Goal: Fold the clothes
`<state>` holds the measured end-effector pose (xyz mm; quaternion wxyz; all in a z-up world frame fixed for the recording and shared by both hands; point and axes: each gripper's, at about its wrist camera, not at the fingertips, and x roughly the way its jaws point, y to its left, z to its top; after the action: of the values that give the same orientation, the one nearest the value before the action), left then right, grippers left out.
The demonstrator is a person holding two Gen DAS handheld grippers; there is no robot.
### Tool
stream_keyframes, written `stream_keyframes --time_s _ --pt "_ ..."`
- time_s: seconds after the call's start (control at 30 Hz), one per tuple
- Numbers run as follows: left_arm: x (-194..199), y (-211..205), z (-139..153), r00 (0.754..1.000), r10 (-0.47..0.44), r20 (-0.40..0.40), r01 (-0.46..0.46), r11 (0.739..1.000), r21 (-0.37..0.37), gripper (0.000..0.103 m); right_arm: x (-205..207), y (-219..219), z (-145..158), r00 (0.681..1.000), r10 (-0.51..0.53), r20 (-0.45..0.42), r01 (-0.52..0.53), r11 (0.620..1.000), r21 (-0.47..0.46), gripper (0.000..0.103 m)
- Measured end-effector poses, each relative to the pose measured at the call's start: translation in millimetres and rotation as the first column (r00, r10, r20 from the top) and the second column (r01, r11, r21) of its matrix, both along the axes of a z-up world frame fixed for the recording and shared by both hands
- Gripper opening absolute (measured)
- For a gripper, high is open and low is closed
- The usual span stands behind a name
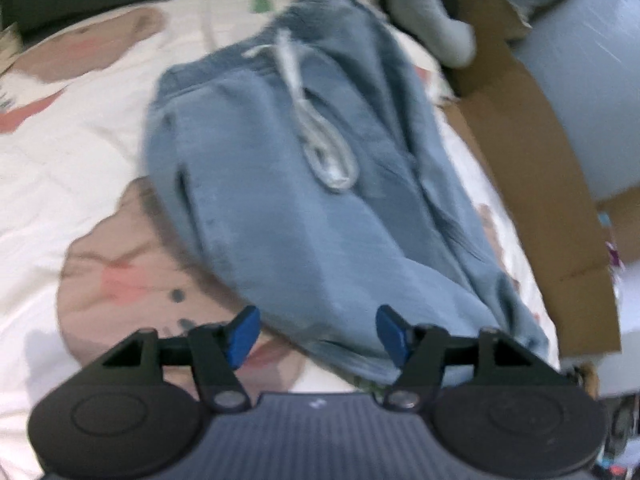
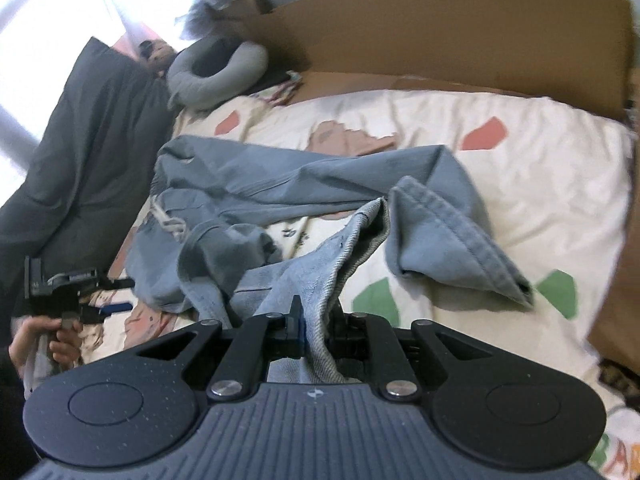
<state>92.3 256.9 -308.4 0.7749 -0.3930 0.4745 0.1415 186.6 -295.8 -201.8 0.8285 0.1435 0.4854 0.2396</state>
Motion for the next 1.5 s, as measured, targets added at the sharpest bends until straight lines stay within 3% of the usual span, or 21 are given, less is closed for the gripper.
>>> stream_keyframes --time_s 0.07,0.13,0.33,0.57,0.73,0.8,0.9,0.97,1.03,1.5 --pt "-6 4 -11 0.997 0.075 -0.03 -0.077 0.996 -0.052 0.049 -5 -9 4 0.999 -0.038 -0.004 0.038 0.999 -0.014 0.008" --pt "-8 4 -21 0.99 0.13 -0.056 -0.134 0.988 -0.079 0.049 -9 -20 7 0.997 -0.078 -0.012 0.078 0.997 -0.028 0.008" --pt "-4 8 -39 0.976 0.205 -0.068 -0.209 0.977 -0.048 0.049 -18 -43 10 0.987 -0.161 -0.021 0.159 0.983 -0.088 0.008" --pt "3 22 -57 0.964 0.257 -0.072 -0.26 0.965 -0.031 0.049 -32 -68 11 0.971 -0.236 -0.036 0.23 0.965 -0.123 0.008" --pt "13 29 -62 0.967 0.254 -0.023 -0.253 0.967 0.036 0.05 -43 -85 15 0.959 -0.282 -0.04 0.273 0.951 -0.148 0.008" --pt "15 33 -66 0.963 0.268 -0.019 -0.267 0.963 0.027 0.05 -50 -93 18 0.951 -0.309 -0.033 0.299 0.94 -0.165 0.008" --pt "15 37 -68 0.959 0.282 -0.005 -0.282 0.959 0.011 0.039 -60 -111 22 0.933 -0.358 -0.038 0.347 0.921 -0.175 0.008" --pt "14 37 -63 0.961 0.277 0.004 -0.277 0.961 0.022 0.02 -66 -122 25 0.922 -0.386 -0.034 0.374 0.909 -0.186 0.008" --pt "12 37 -55 0.962 0.271 0.012 -0.271 0.961 0.043 0.012 -72 -131 29 0.911 -0.412 -0.024 0.4 0.896 -0.193 0.008" --pt "-8 72 45 0.957 0.265 0.119 -0.281 0.947 0.154 0.008 -94 -169 47 0.863 -0.506 -0.013 0.493 0.845 -0.207 0.009"
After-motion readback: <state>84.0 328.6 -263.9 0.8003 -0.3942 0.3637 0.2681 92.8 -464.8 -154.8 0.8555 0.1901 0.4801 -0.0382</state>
